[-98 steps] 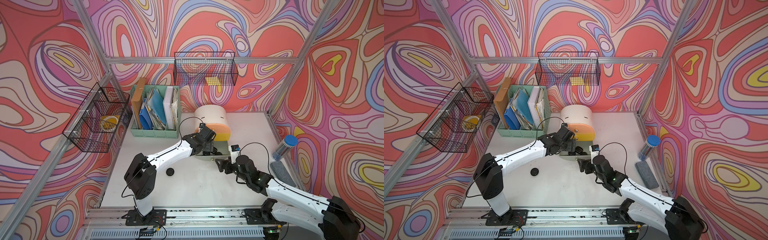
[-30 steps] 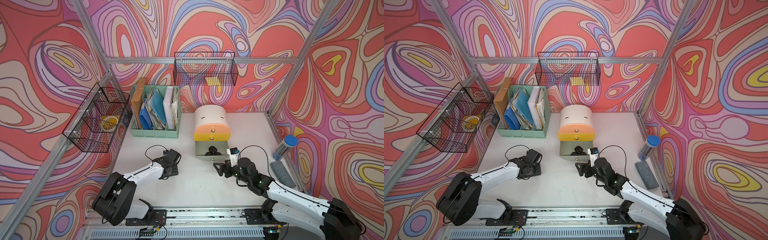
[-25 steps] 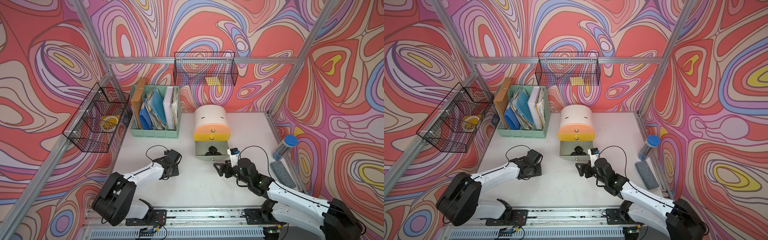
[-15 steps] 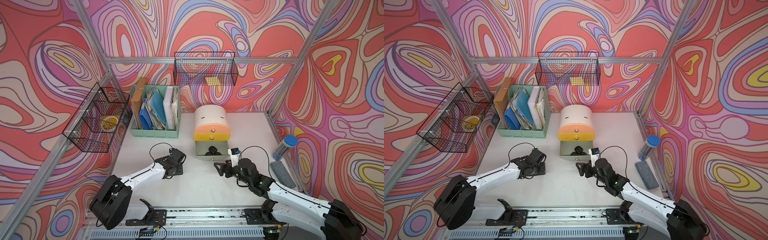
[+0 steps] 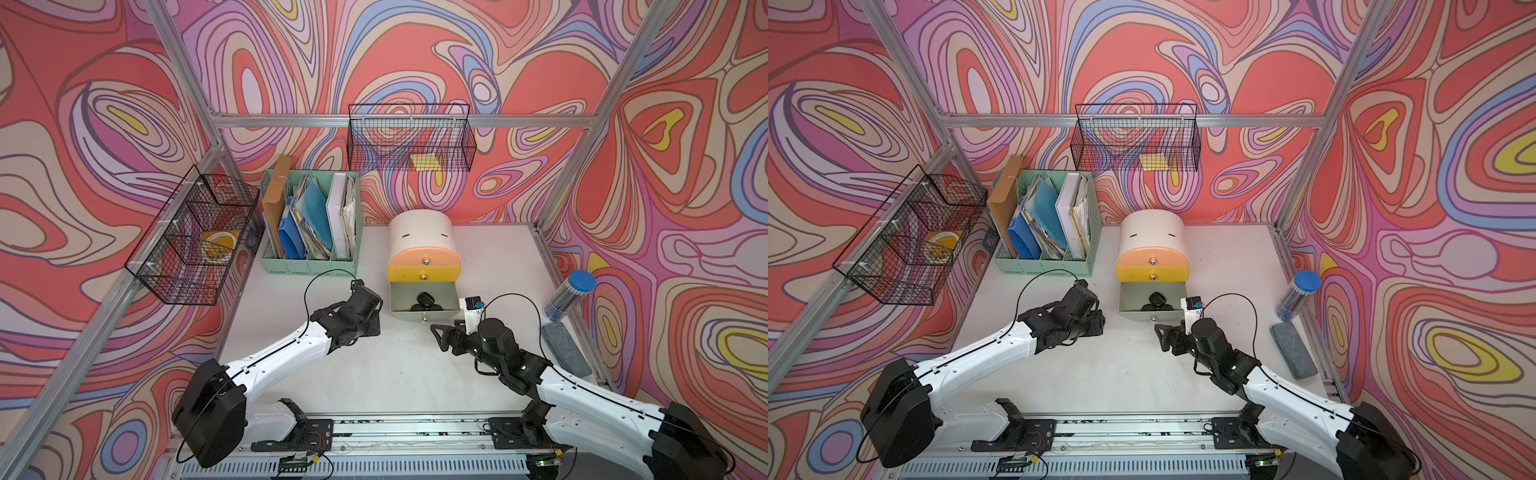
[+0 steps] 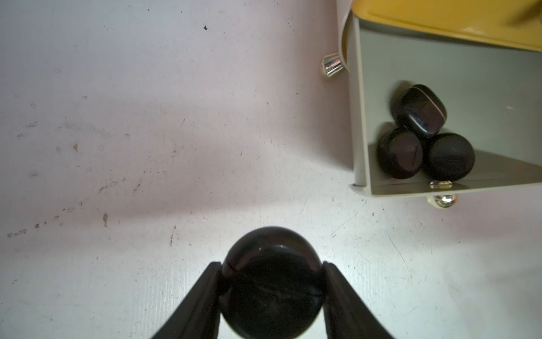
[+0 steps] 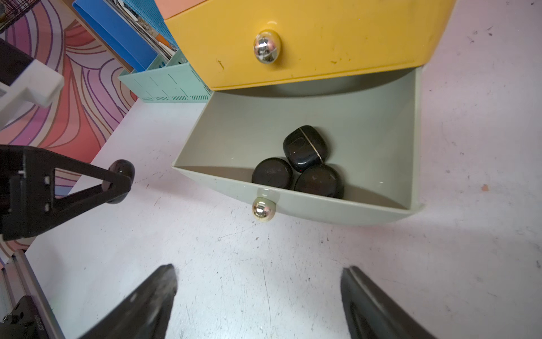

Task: Put the bluetooth earphones in the drawer according to color
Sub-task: Place the bluetooth earphone in the drawer.

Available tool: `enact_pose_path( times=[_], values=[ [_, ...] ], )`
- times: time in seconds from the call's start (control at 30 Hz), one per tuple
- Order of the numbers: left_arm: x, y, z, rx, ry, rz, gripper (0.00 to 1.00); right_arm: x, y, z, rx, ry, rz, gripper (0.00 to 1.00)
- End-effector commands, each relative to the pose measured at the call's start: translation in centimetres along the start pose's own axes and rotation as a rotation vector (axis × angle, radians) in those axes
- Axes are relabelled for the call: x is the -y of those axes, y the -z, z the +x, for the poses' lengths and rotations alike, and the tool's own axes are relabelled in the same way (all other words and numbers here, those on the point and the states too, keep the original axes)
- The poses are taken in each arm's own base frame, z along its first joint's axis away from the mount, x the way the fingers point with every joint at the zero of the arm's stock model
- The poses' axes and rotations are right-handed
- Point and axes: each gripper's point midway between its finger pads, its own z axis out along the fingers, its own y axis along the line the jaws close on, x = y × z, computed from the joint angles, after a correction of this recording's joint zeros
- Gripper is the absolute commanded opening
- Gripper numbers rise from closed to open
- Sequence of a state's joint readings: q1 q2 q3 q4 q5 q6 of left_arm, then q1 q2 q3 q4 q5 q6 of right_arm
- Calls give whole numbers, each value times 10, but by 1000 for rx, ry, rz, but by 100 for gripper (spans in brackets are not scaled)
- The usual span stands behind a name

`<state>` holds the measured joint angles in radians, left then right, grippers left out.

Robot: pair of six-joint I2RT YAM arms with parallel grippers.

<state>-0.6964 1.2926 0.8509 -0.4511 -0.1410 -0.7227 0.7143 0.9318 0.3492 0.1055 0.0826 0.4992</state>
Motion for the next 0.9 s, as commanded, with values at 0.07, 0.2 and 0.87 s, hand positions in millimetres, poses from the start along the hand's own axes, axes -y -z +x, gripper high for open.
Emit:
enact_pose_path(
  times=[0.07, 0.2, 0.87],
  values=[
    [41, 6, -28, 43, -56, 47, 46, 17, 4, 7, -7, -17, 75, 90],
    [56, 8, -34, 56, -79, 63, 46, 25, 7, 8, -2, -28, 116, 91],
    [207, -37, -61, 43, -288, 211, 49, 38, 15, 12, 12, -47, 169, 92]
  ],
)
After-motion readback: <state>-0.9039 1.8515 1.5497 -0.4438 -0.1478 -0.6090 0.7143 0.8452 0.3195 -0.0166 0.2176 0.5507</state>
